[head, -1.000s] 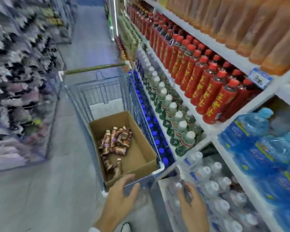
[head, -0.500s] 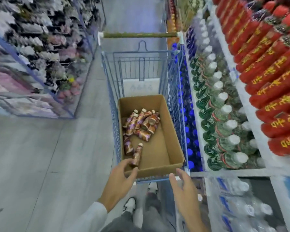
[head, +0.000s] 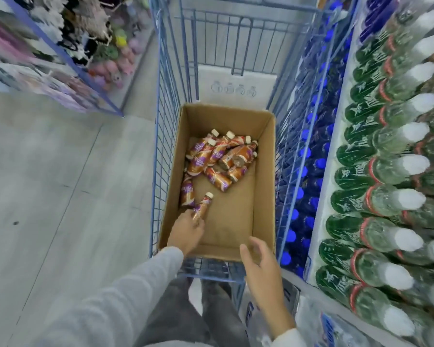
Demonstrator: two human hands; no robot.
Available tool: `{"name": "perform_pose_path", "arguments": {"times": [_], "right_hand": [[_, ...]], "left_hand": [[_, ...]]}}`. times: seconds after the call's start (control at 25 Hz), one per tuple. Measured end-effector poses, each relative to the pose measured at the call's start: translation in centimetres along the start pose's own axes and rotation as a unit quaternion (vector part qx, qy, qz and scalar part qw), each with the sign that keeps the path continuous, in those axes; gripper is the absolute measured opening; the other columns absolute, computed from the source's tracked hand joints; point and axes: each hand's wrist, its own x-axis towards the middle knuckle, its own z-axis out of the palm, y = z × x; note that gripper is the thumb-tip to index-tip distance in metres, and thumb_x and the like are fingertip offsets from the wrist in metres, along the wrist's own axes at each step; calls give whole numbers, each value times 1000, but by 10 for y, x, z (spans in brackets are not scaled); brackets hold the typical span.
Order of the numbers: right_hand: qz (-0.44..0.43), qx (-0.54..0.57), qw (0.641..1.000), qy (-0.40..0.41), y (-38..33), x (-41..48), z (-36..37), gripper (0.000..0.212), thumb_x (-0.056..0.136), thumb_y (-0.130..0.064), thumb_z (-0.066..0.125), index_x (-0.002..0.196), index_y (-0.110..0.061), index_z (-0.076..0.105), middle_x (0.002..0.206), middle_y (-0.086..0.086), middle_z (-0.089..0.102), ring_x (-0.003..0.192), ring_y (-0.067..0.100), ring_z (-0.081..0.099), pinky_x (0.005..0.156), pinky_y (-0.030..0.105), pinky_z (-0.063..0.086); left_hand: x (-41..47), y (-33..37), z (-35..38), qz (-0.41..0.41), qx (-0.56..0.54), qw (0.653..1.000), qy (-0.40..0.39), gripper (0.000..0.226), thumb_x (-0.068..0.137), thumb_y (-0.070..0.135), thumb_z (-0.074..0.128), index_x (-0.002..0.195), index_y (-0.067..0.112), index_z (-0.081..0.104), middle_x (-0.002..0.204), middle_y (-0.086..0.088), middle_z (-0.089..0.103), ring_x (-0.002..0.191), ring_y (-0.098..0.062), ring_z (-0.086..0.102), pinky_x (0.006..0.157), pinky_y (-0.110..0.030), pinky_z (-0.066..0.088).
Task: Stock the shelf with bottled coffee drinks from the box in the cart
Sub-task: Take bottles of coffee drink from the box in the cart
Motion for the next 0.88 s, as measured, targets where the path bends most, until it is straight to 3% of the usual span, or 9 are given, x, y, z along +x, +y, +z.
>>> {"name": "perform_pose_path", "arguments": {"times": [0.08,0.2,0.32,0.44,0.6,0.72,0.88], "right_hand": [[15,7,1000,-11,2,15,3,42,97,-55,55,136,-40,53,135,-23,55,127,2,51,107,35,46],[36,22,999,-26,7,35,8,39,96,-55,57,132,-43,56,130,-28,57,122,-7,52,104,26,45],[43,25,998,-38,16,52,13,37,96,-53,57,131,-41,58,127,-26,59,121,-9,53,100,16,40],[53,27,997,-45,22,66,19,31,97,-48,58,128,-41,59,127,-23,60,120,-5,54,101,20,42],[53,16,997,-55,16,75,22,33,97,-48,59,129,-38,58,127,-21,61,121,-2,55,100,20,41],[38,11,997,-62,-4,90,23,38,97,-51,59,132,-37,56,132,-20,58,123,1,54,95,17,44],[12,-1,997,-81,-42,137,38,45,98,-50,58,137,-30,54,133,-12,58,114,3,57,75,14,49]], "left_hand": [[42,-9,21,-81,35,996,-27,44,97,36,61,133,10,53,130,-15,61,115,-32,60,95,-37,46],[93,-32,53,-181,91,977,-63,68,96,41,62,149,7,36,145,-21,47,133,-40,47,112,-46,38],[122,-49,82,-194,106,974,-51,72,93,40,68,148,5,36,148,-24,41,134,-42,45,111,-48,38],[134,-59,99,-165,138,975,-47,83,88,37,75,150,2,32,149,-24,38,135,-42,44,111,-51,40],[123,-54,92,-180,71,979,-69,79,92,41,70,151,5,33,147,-18,44,132,-38,49,111,-49,41],[90,-37,57,-151,-31,985,-78,67,90,41,72,144,11,44,138,-12,54,120,-32,57,103,-48,49],[17,-12,-12,-96,-170,978,-70,60,84,49,78,131,30,47,116,10,61,100,-10,62,76,-26,57]]}}
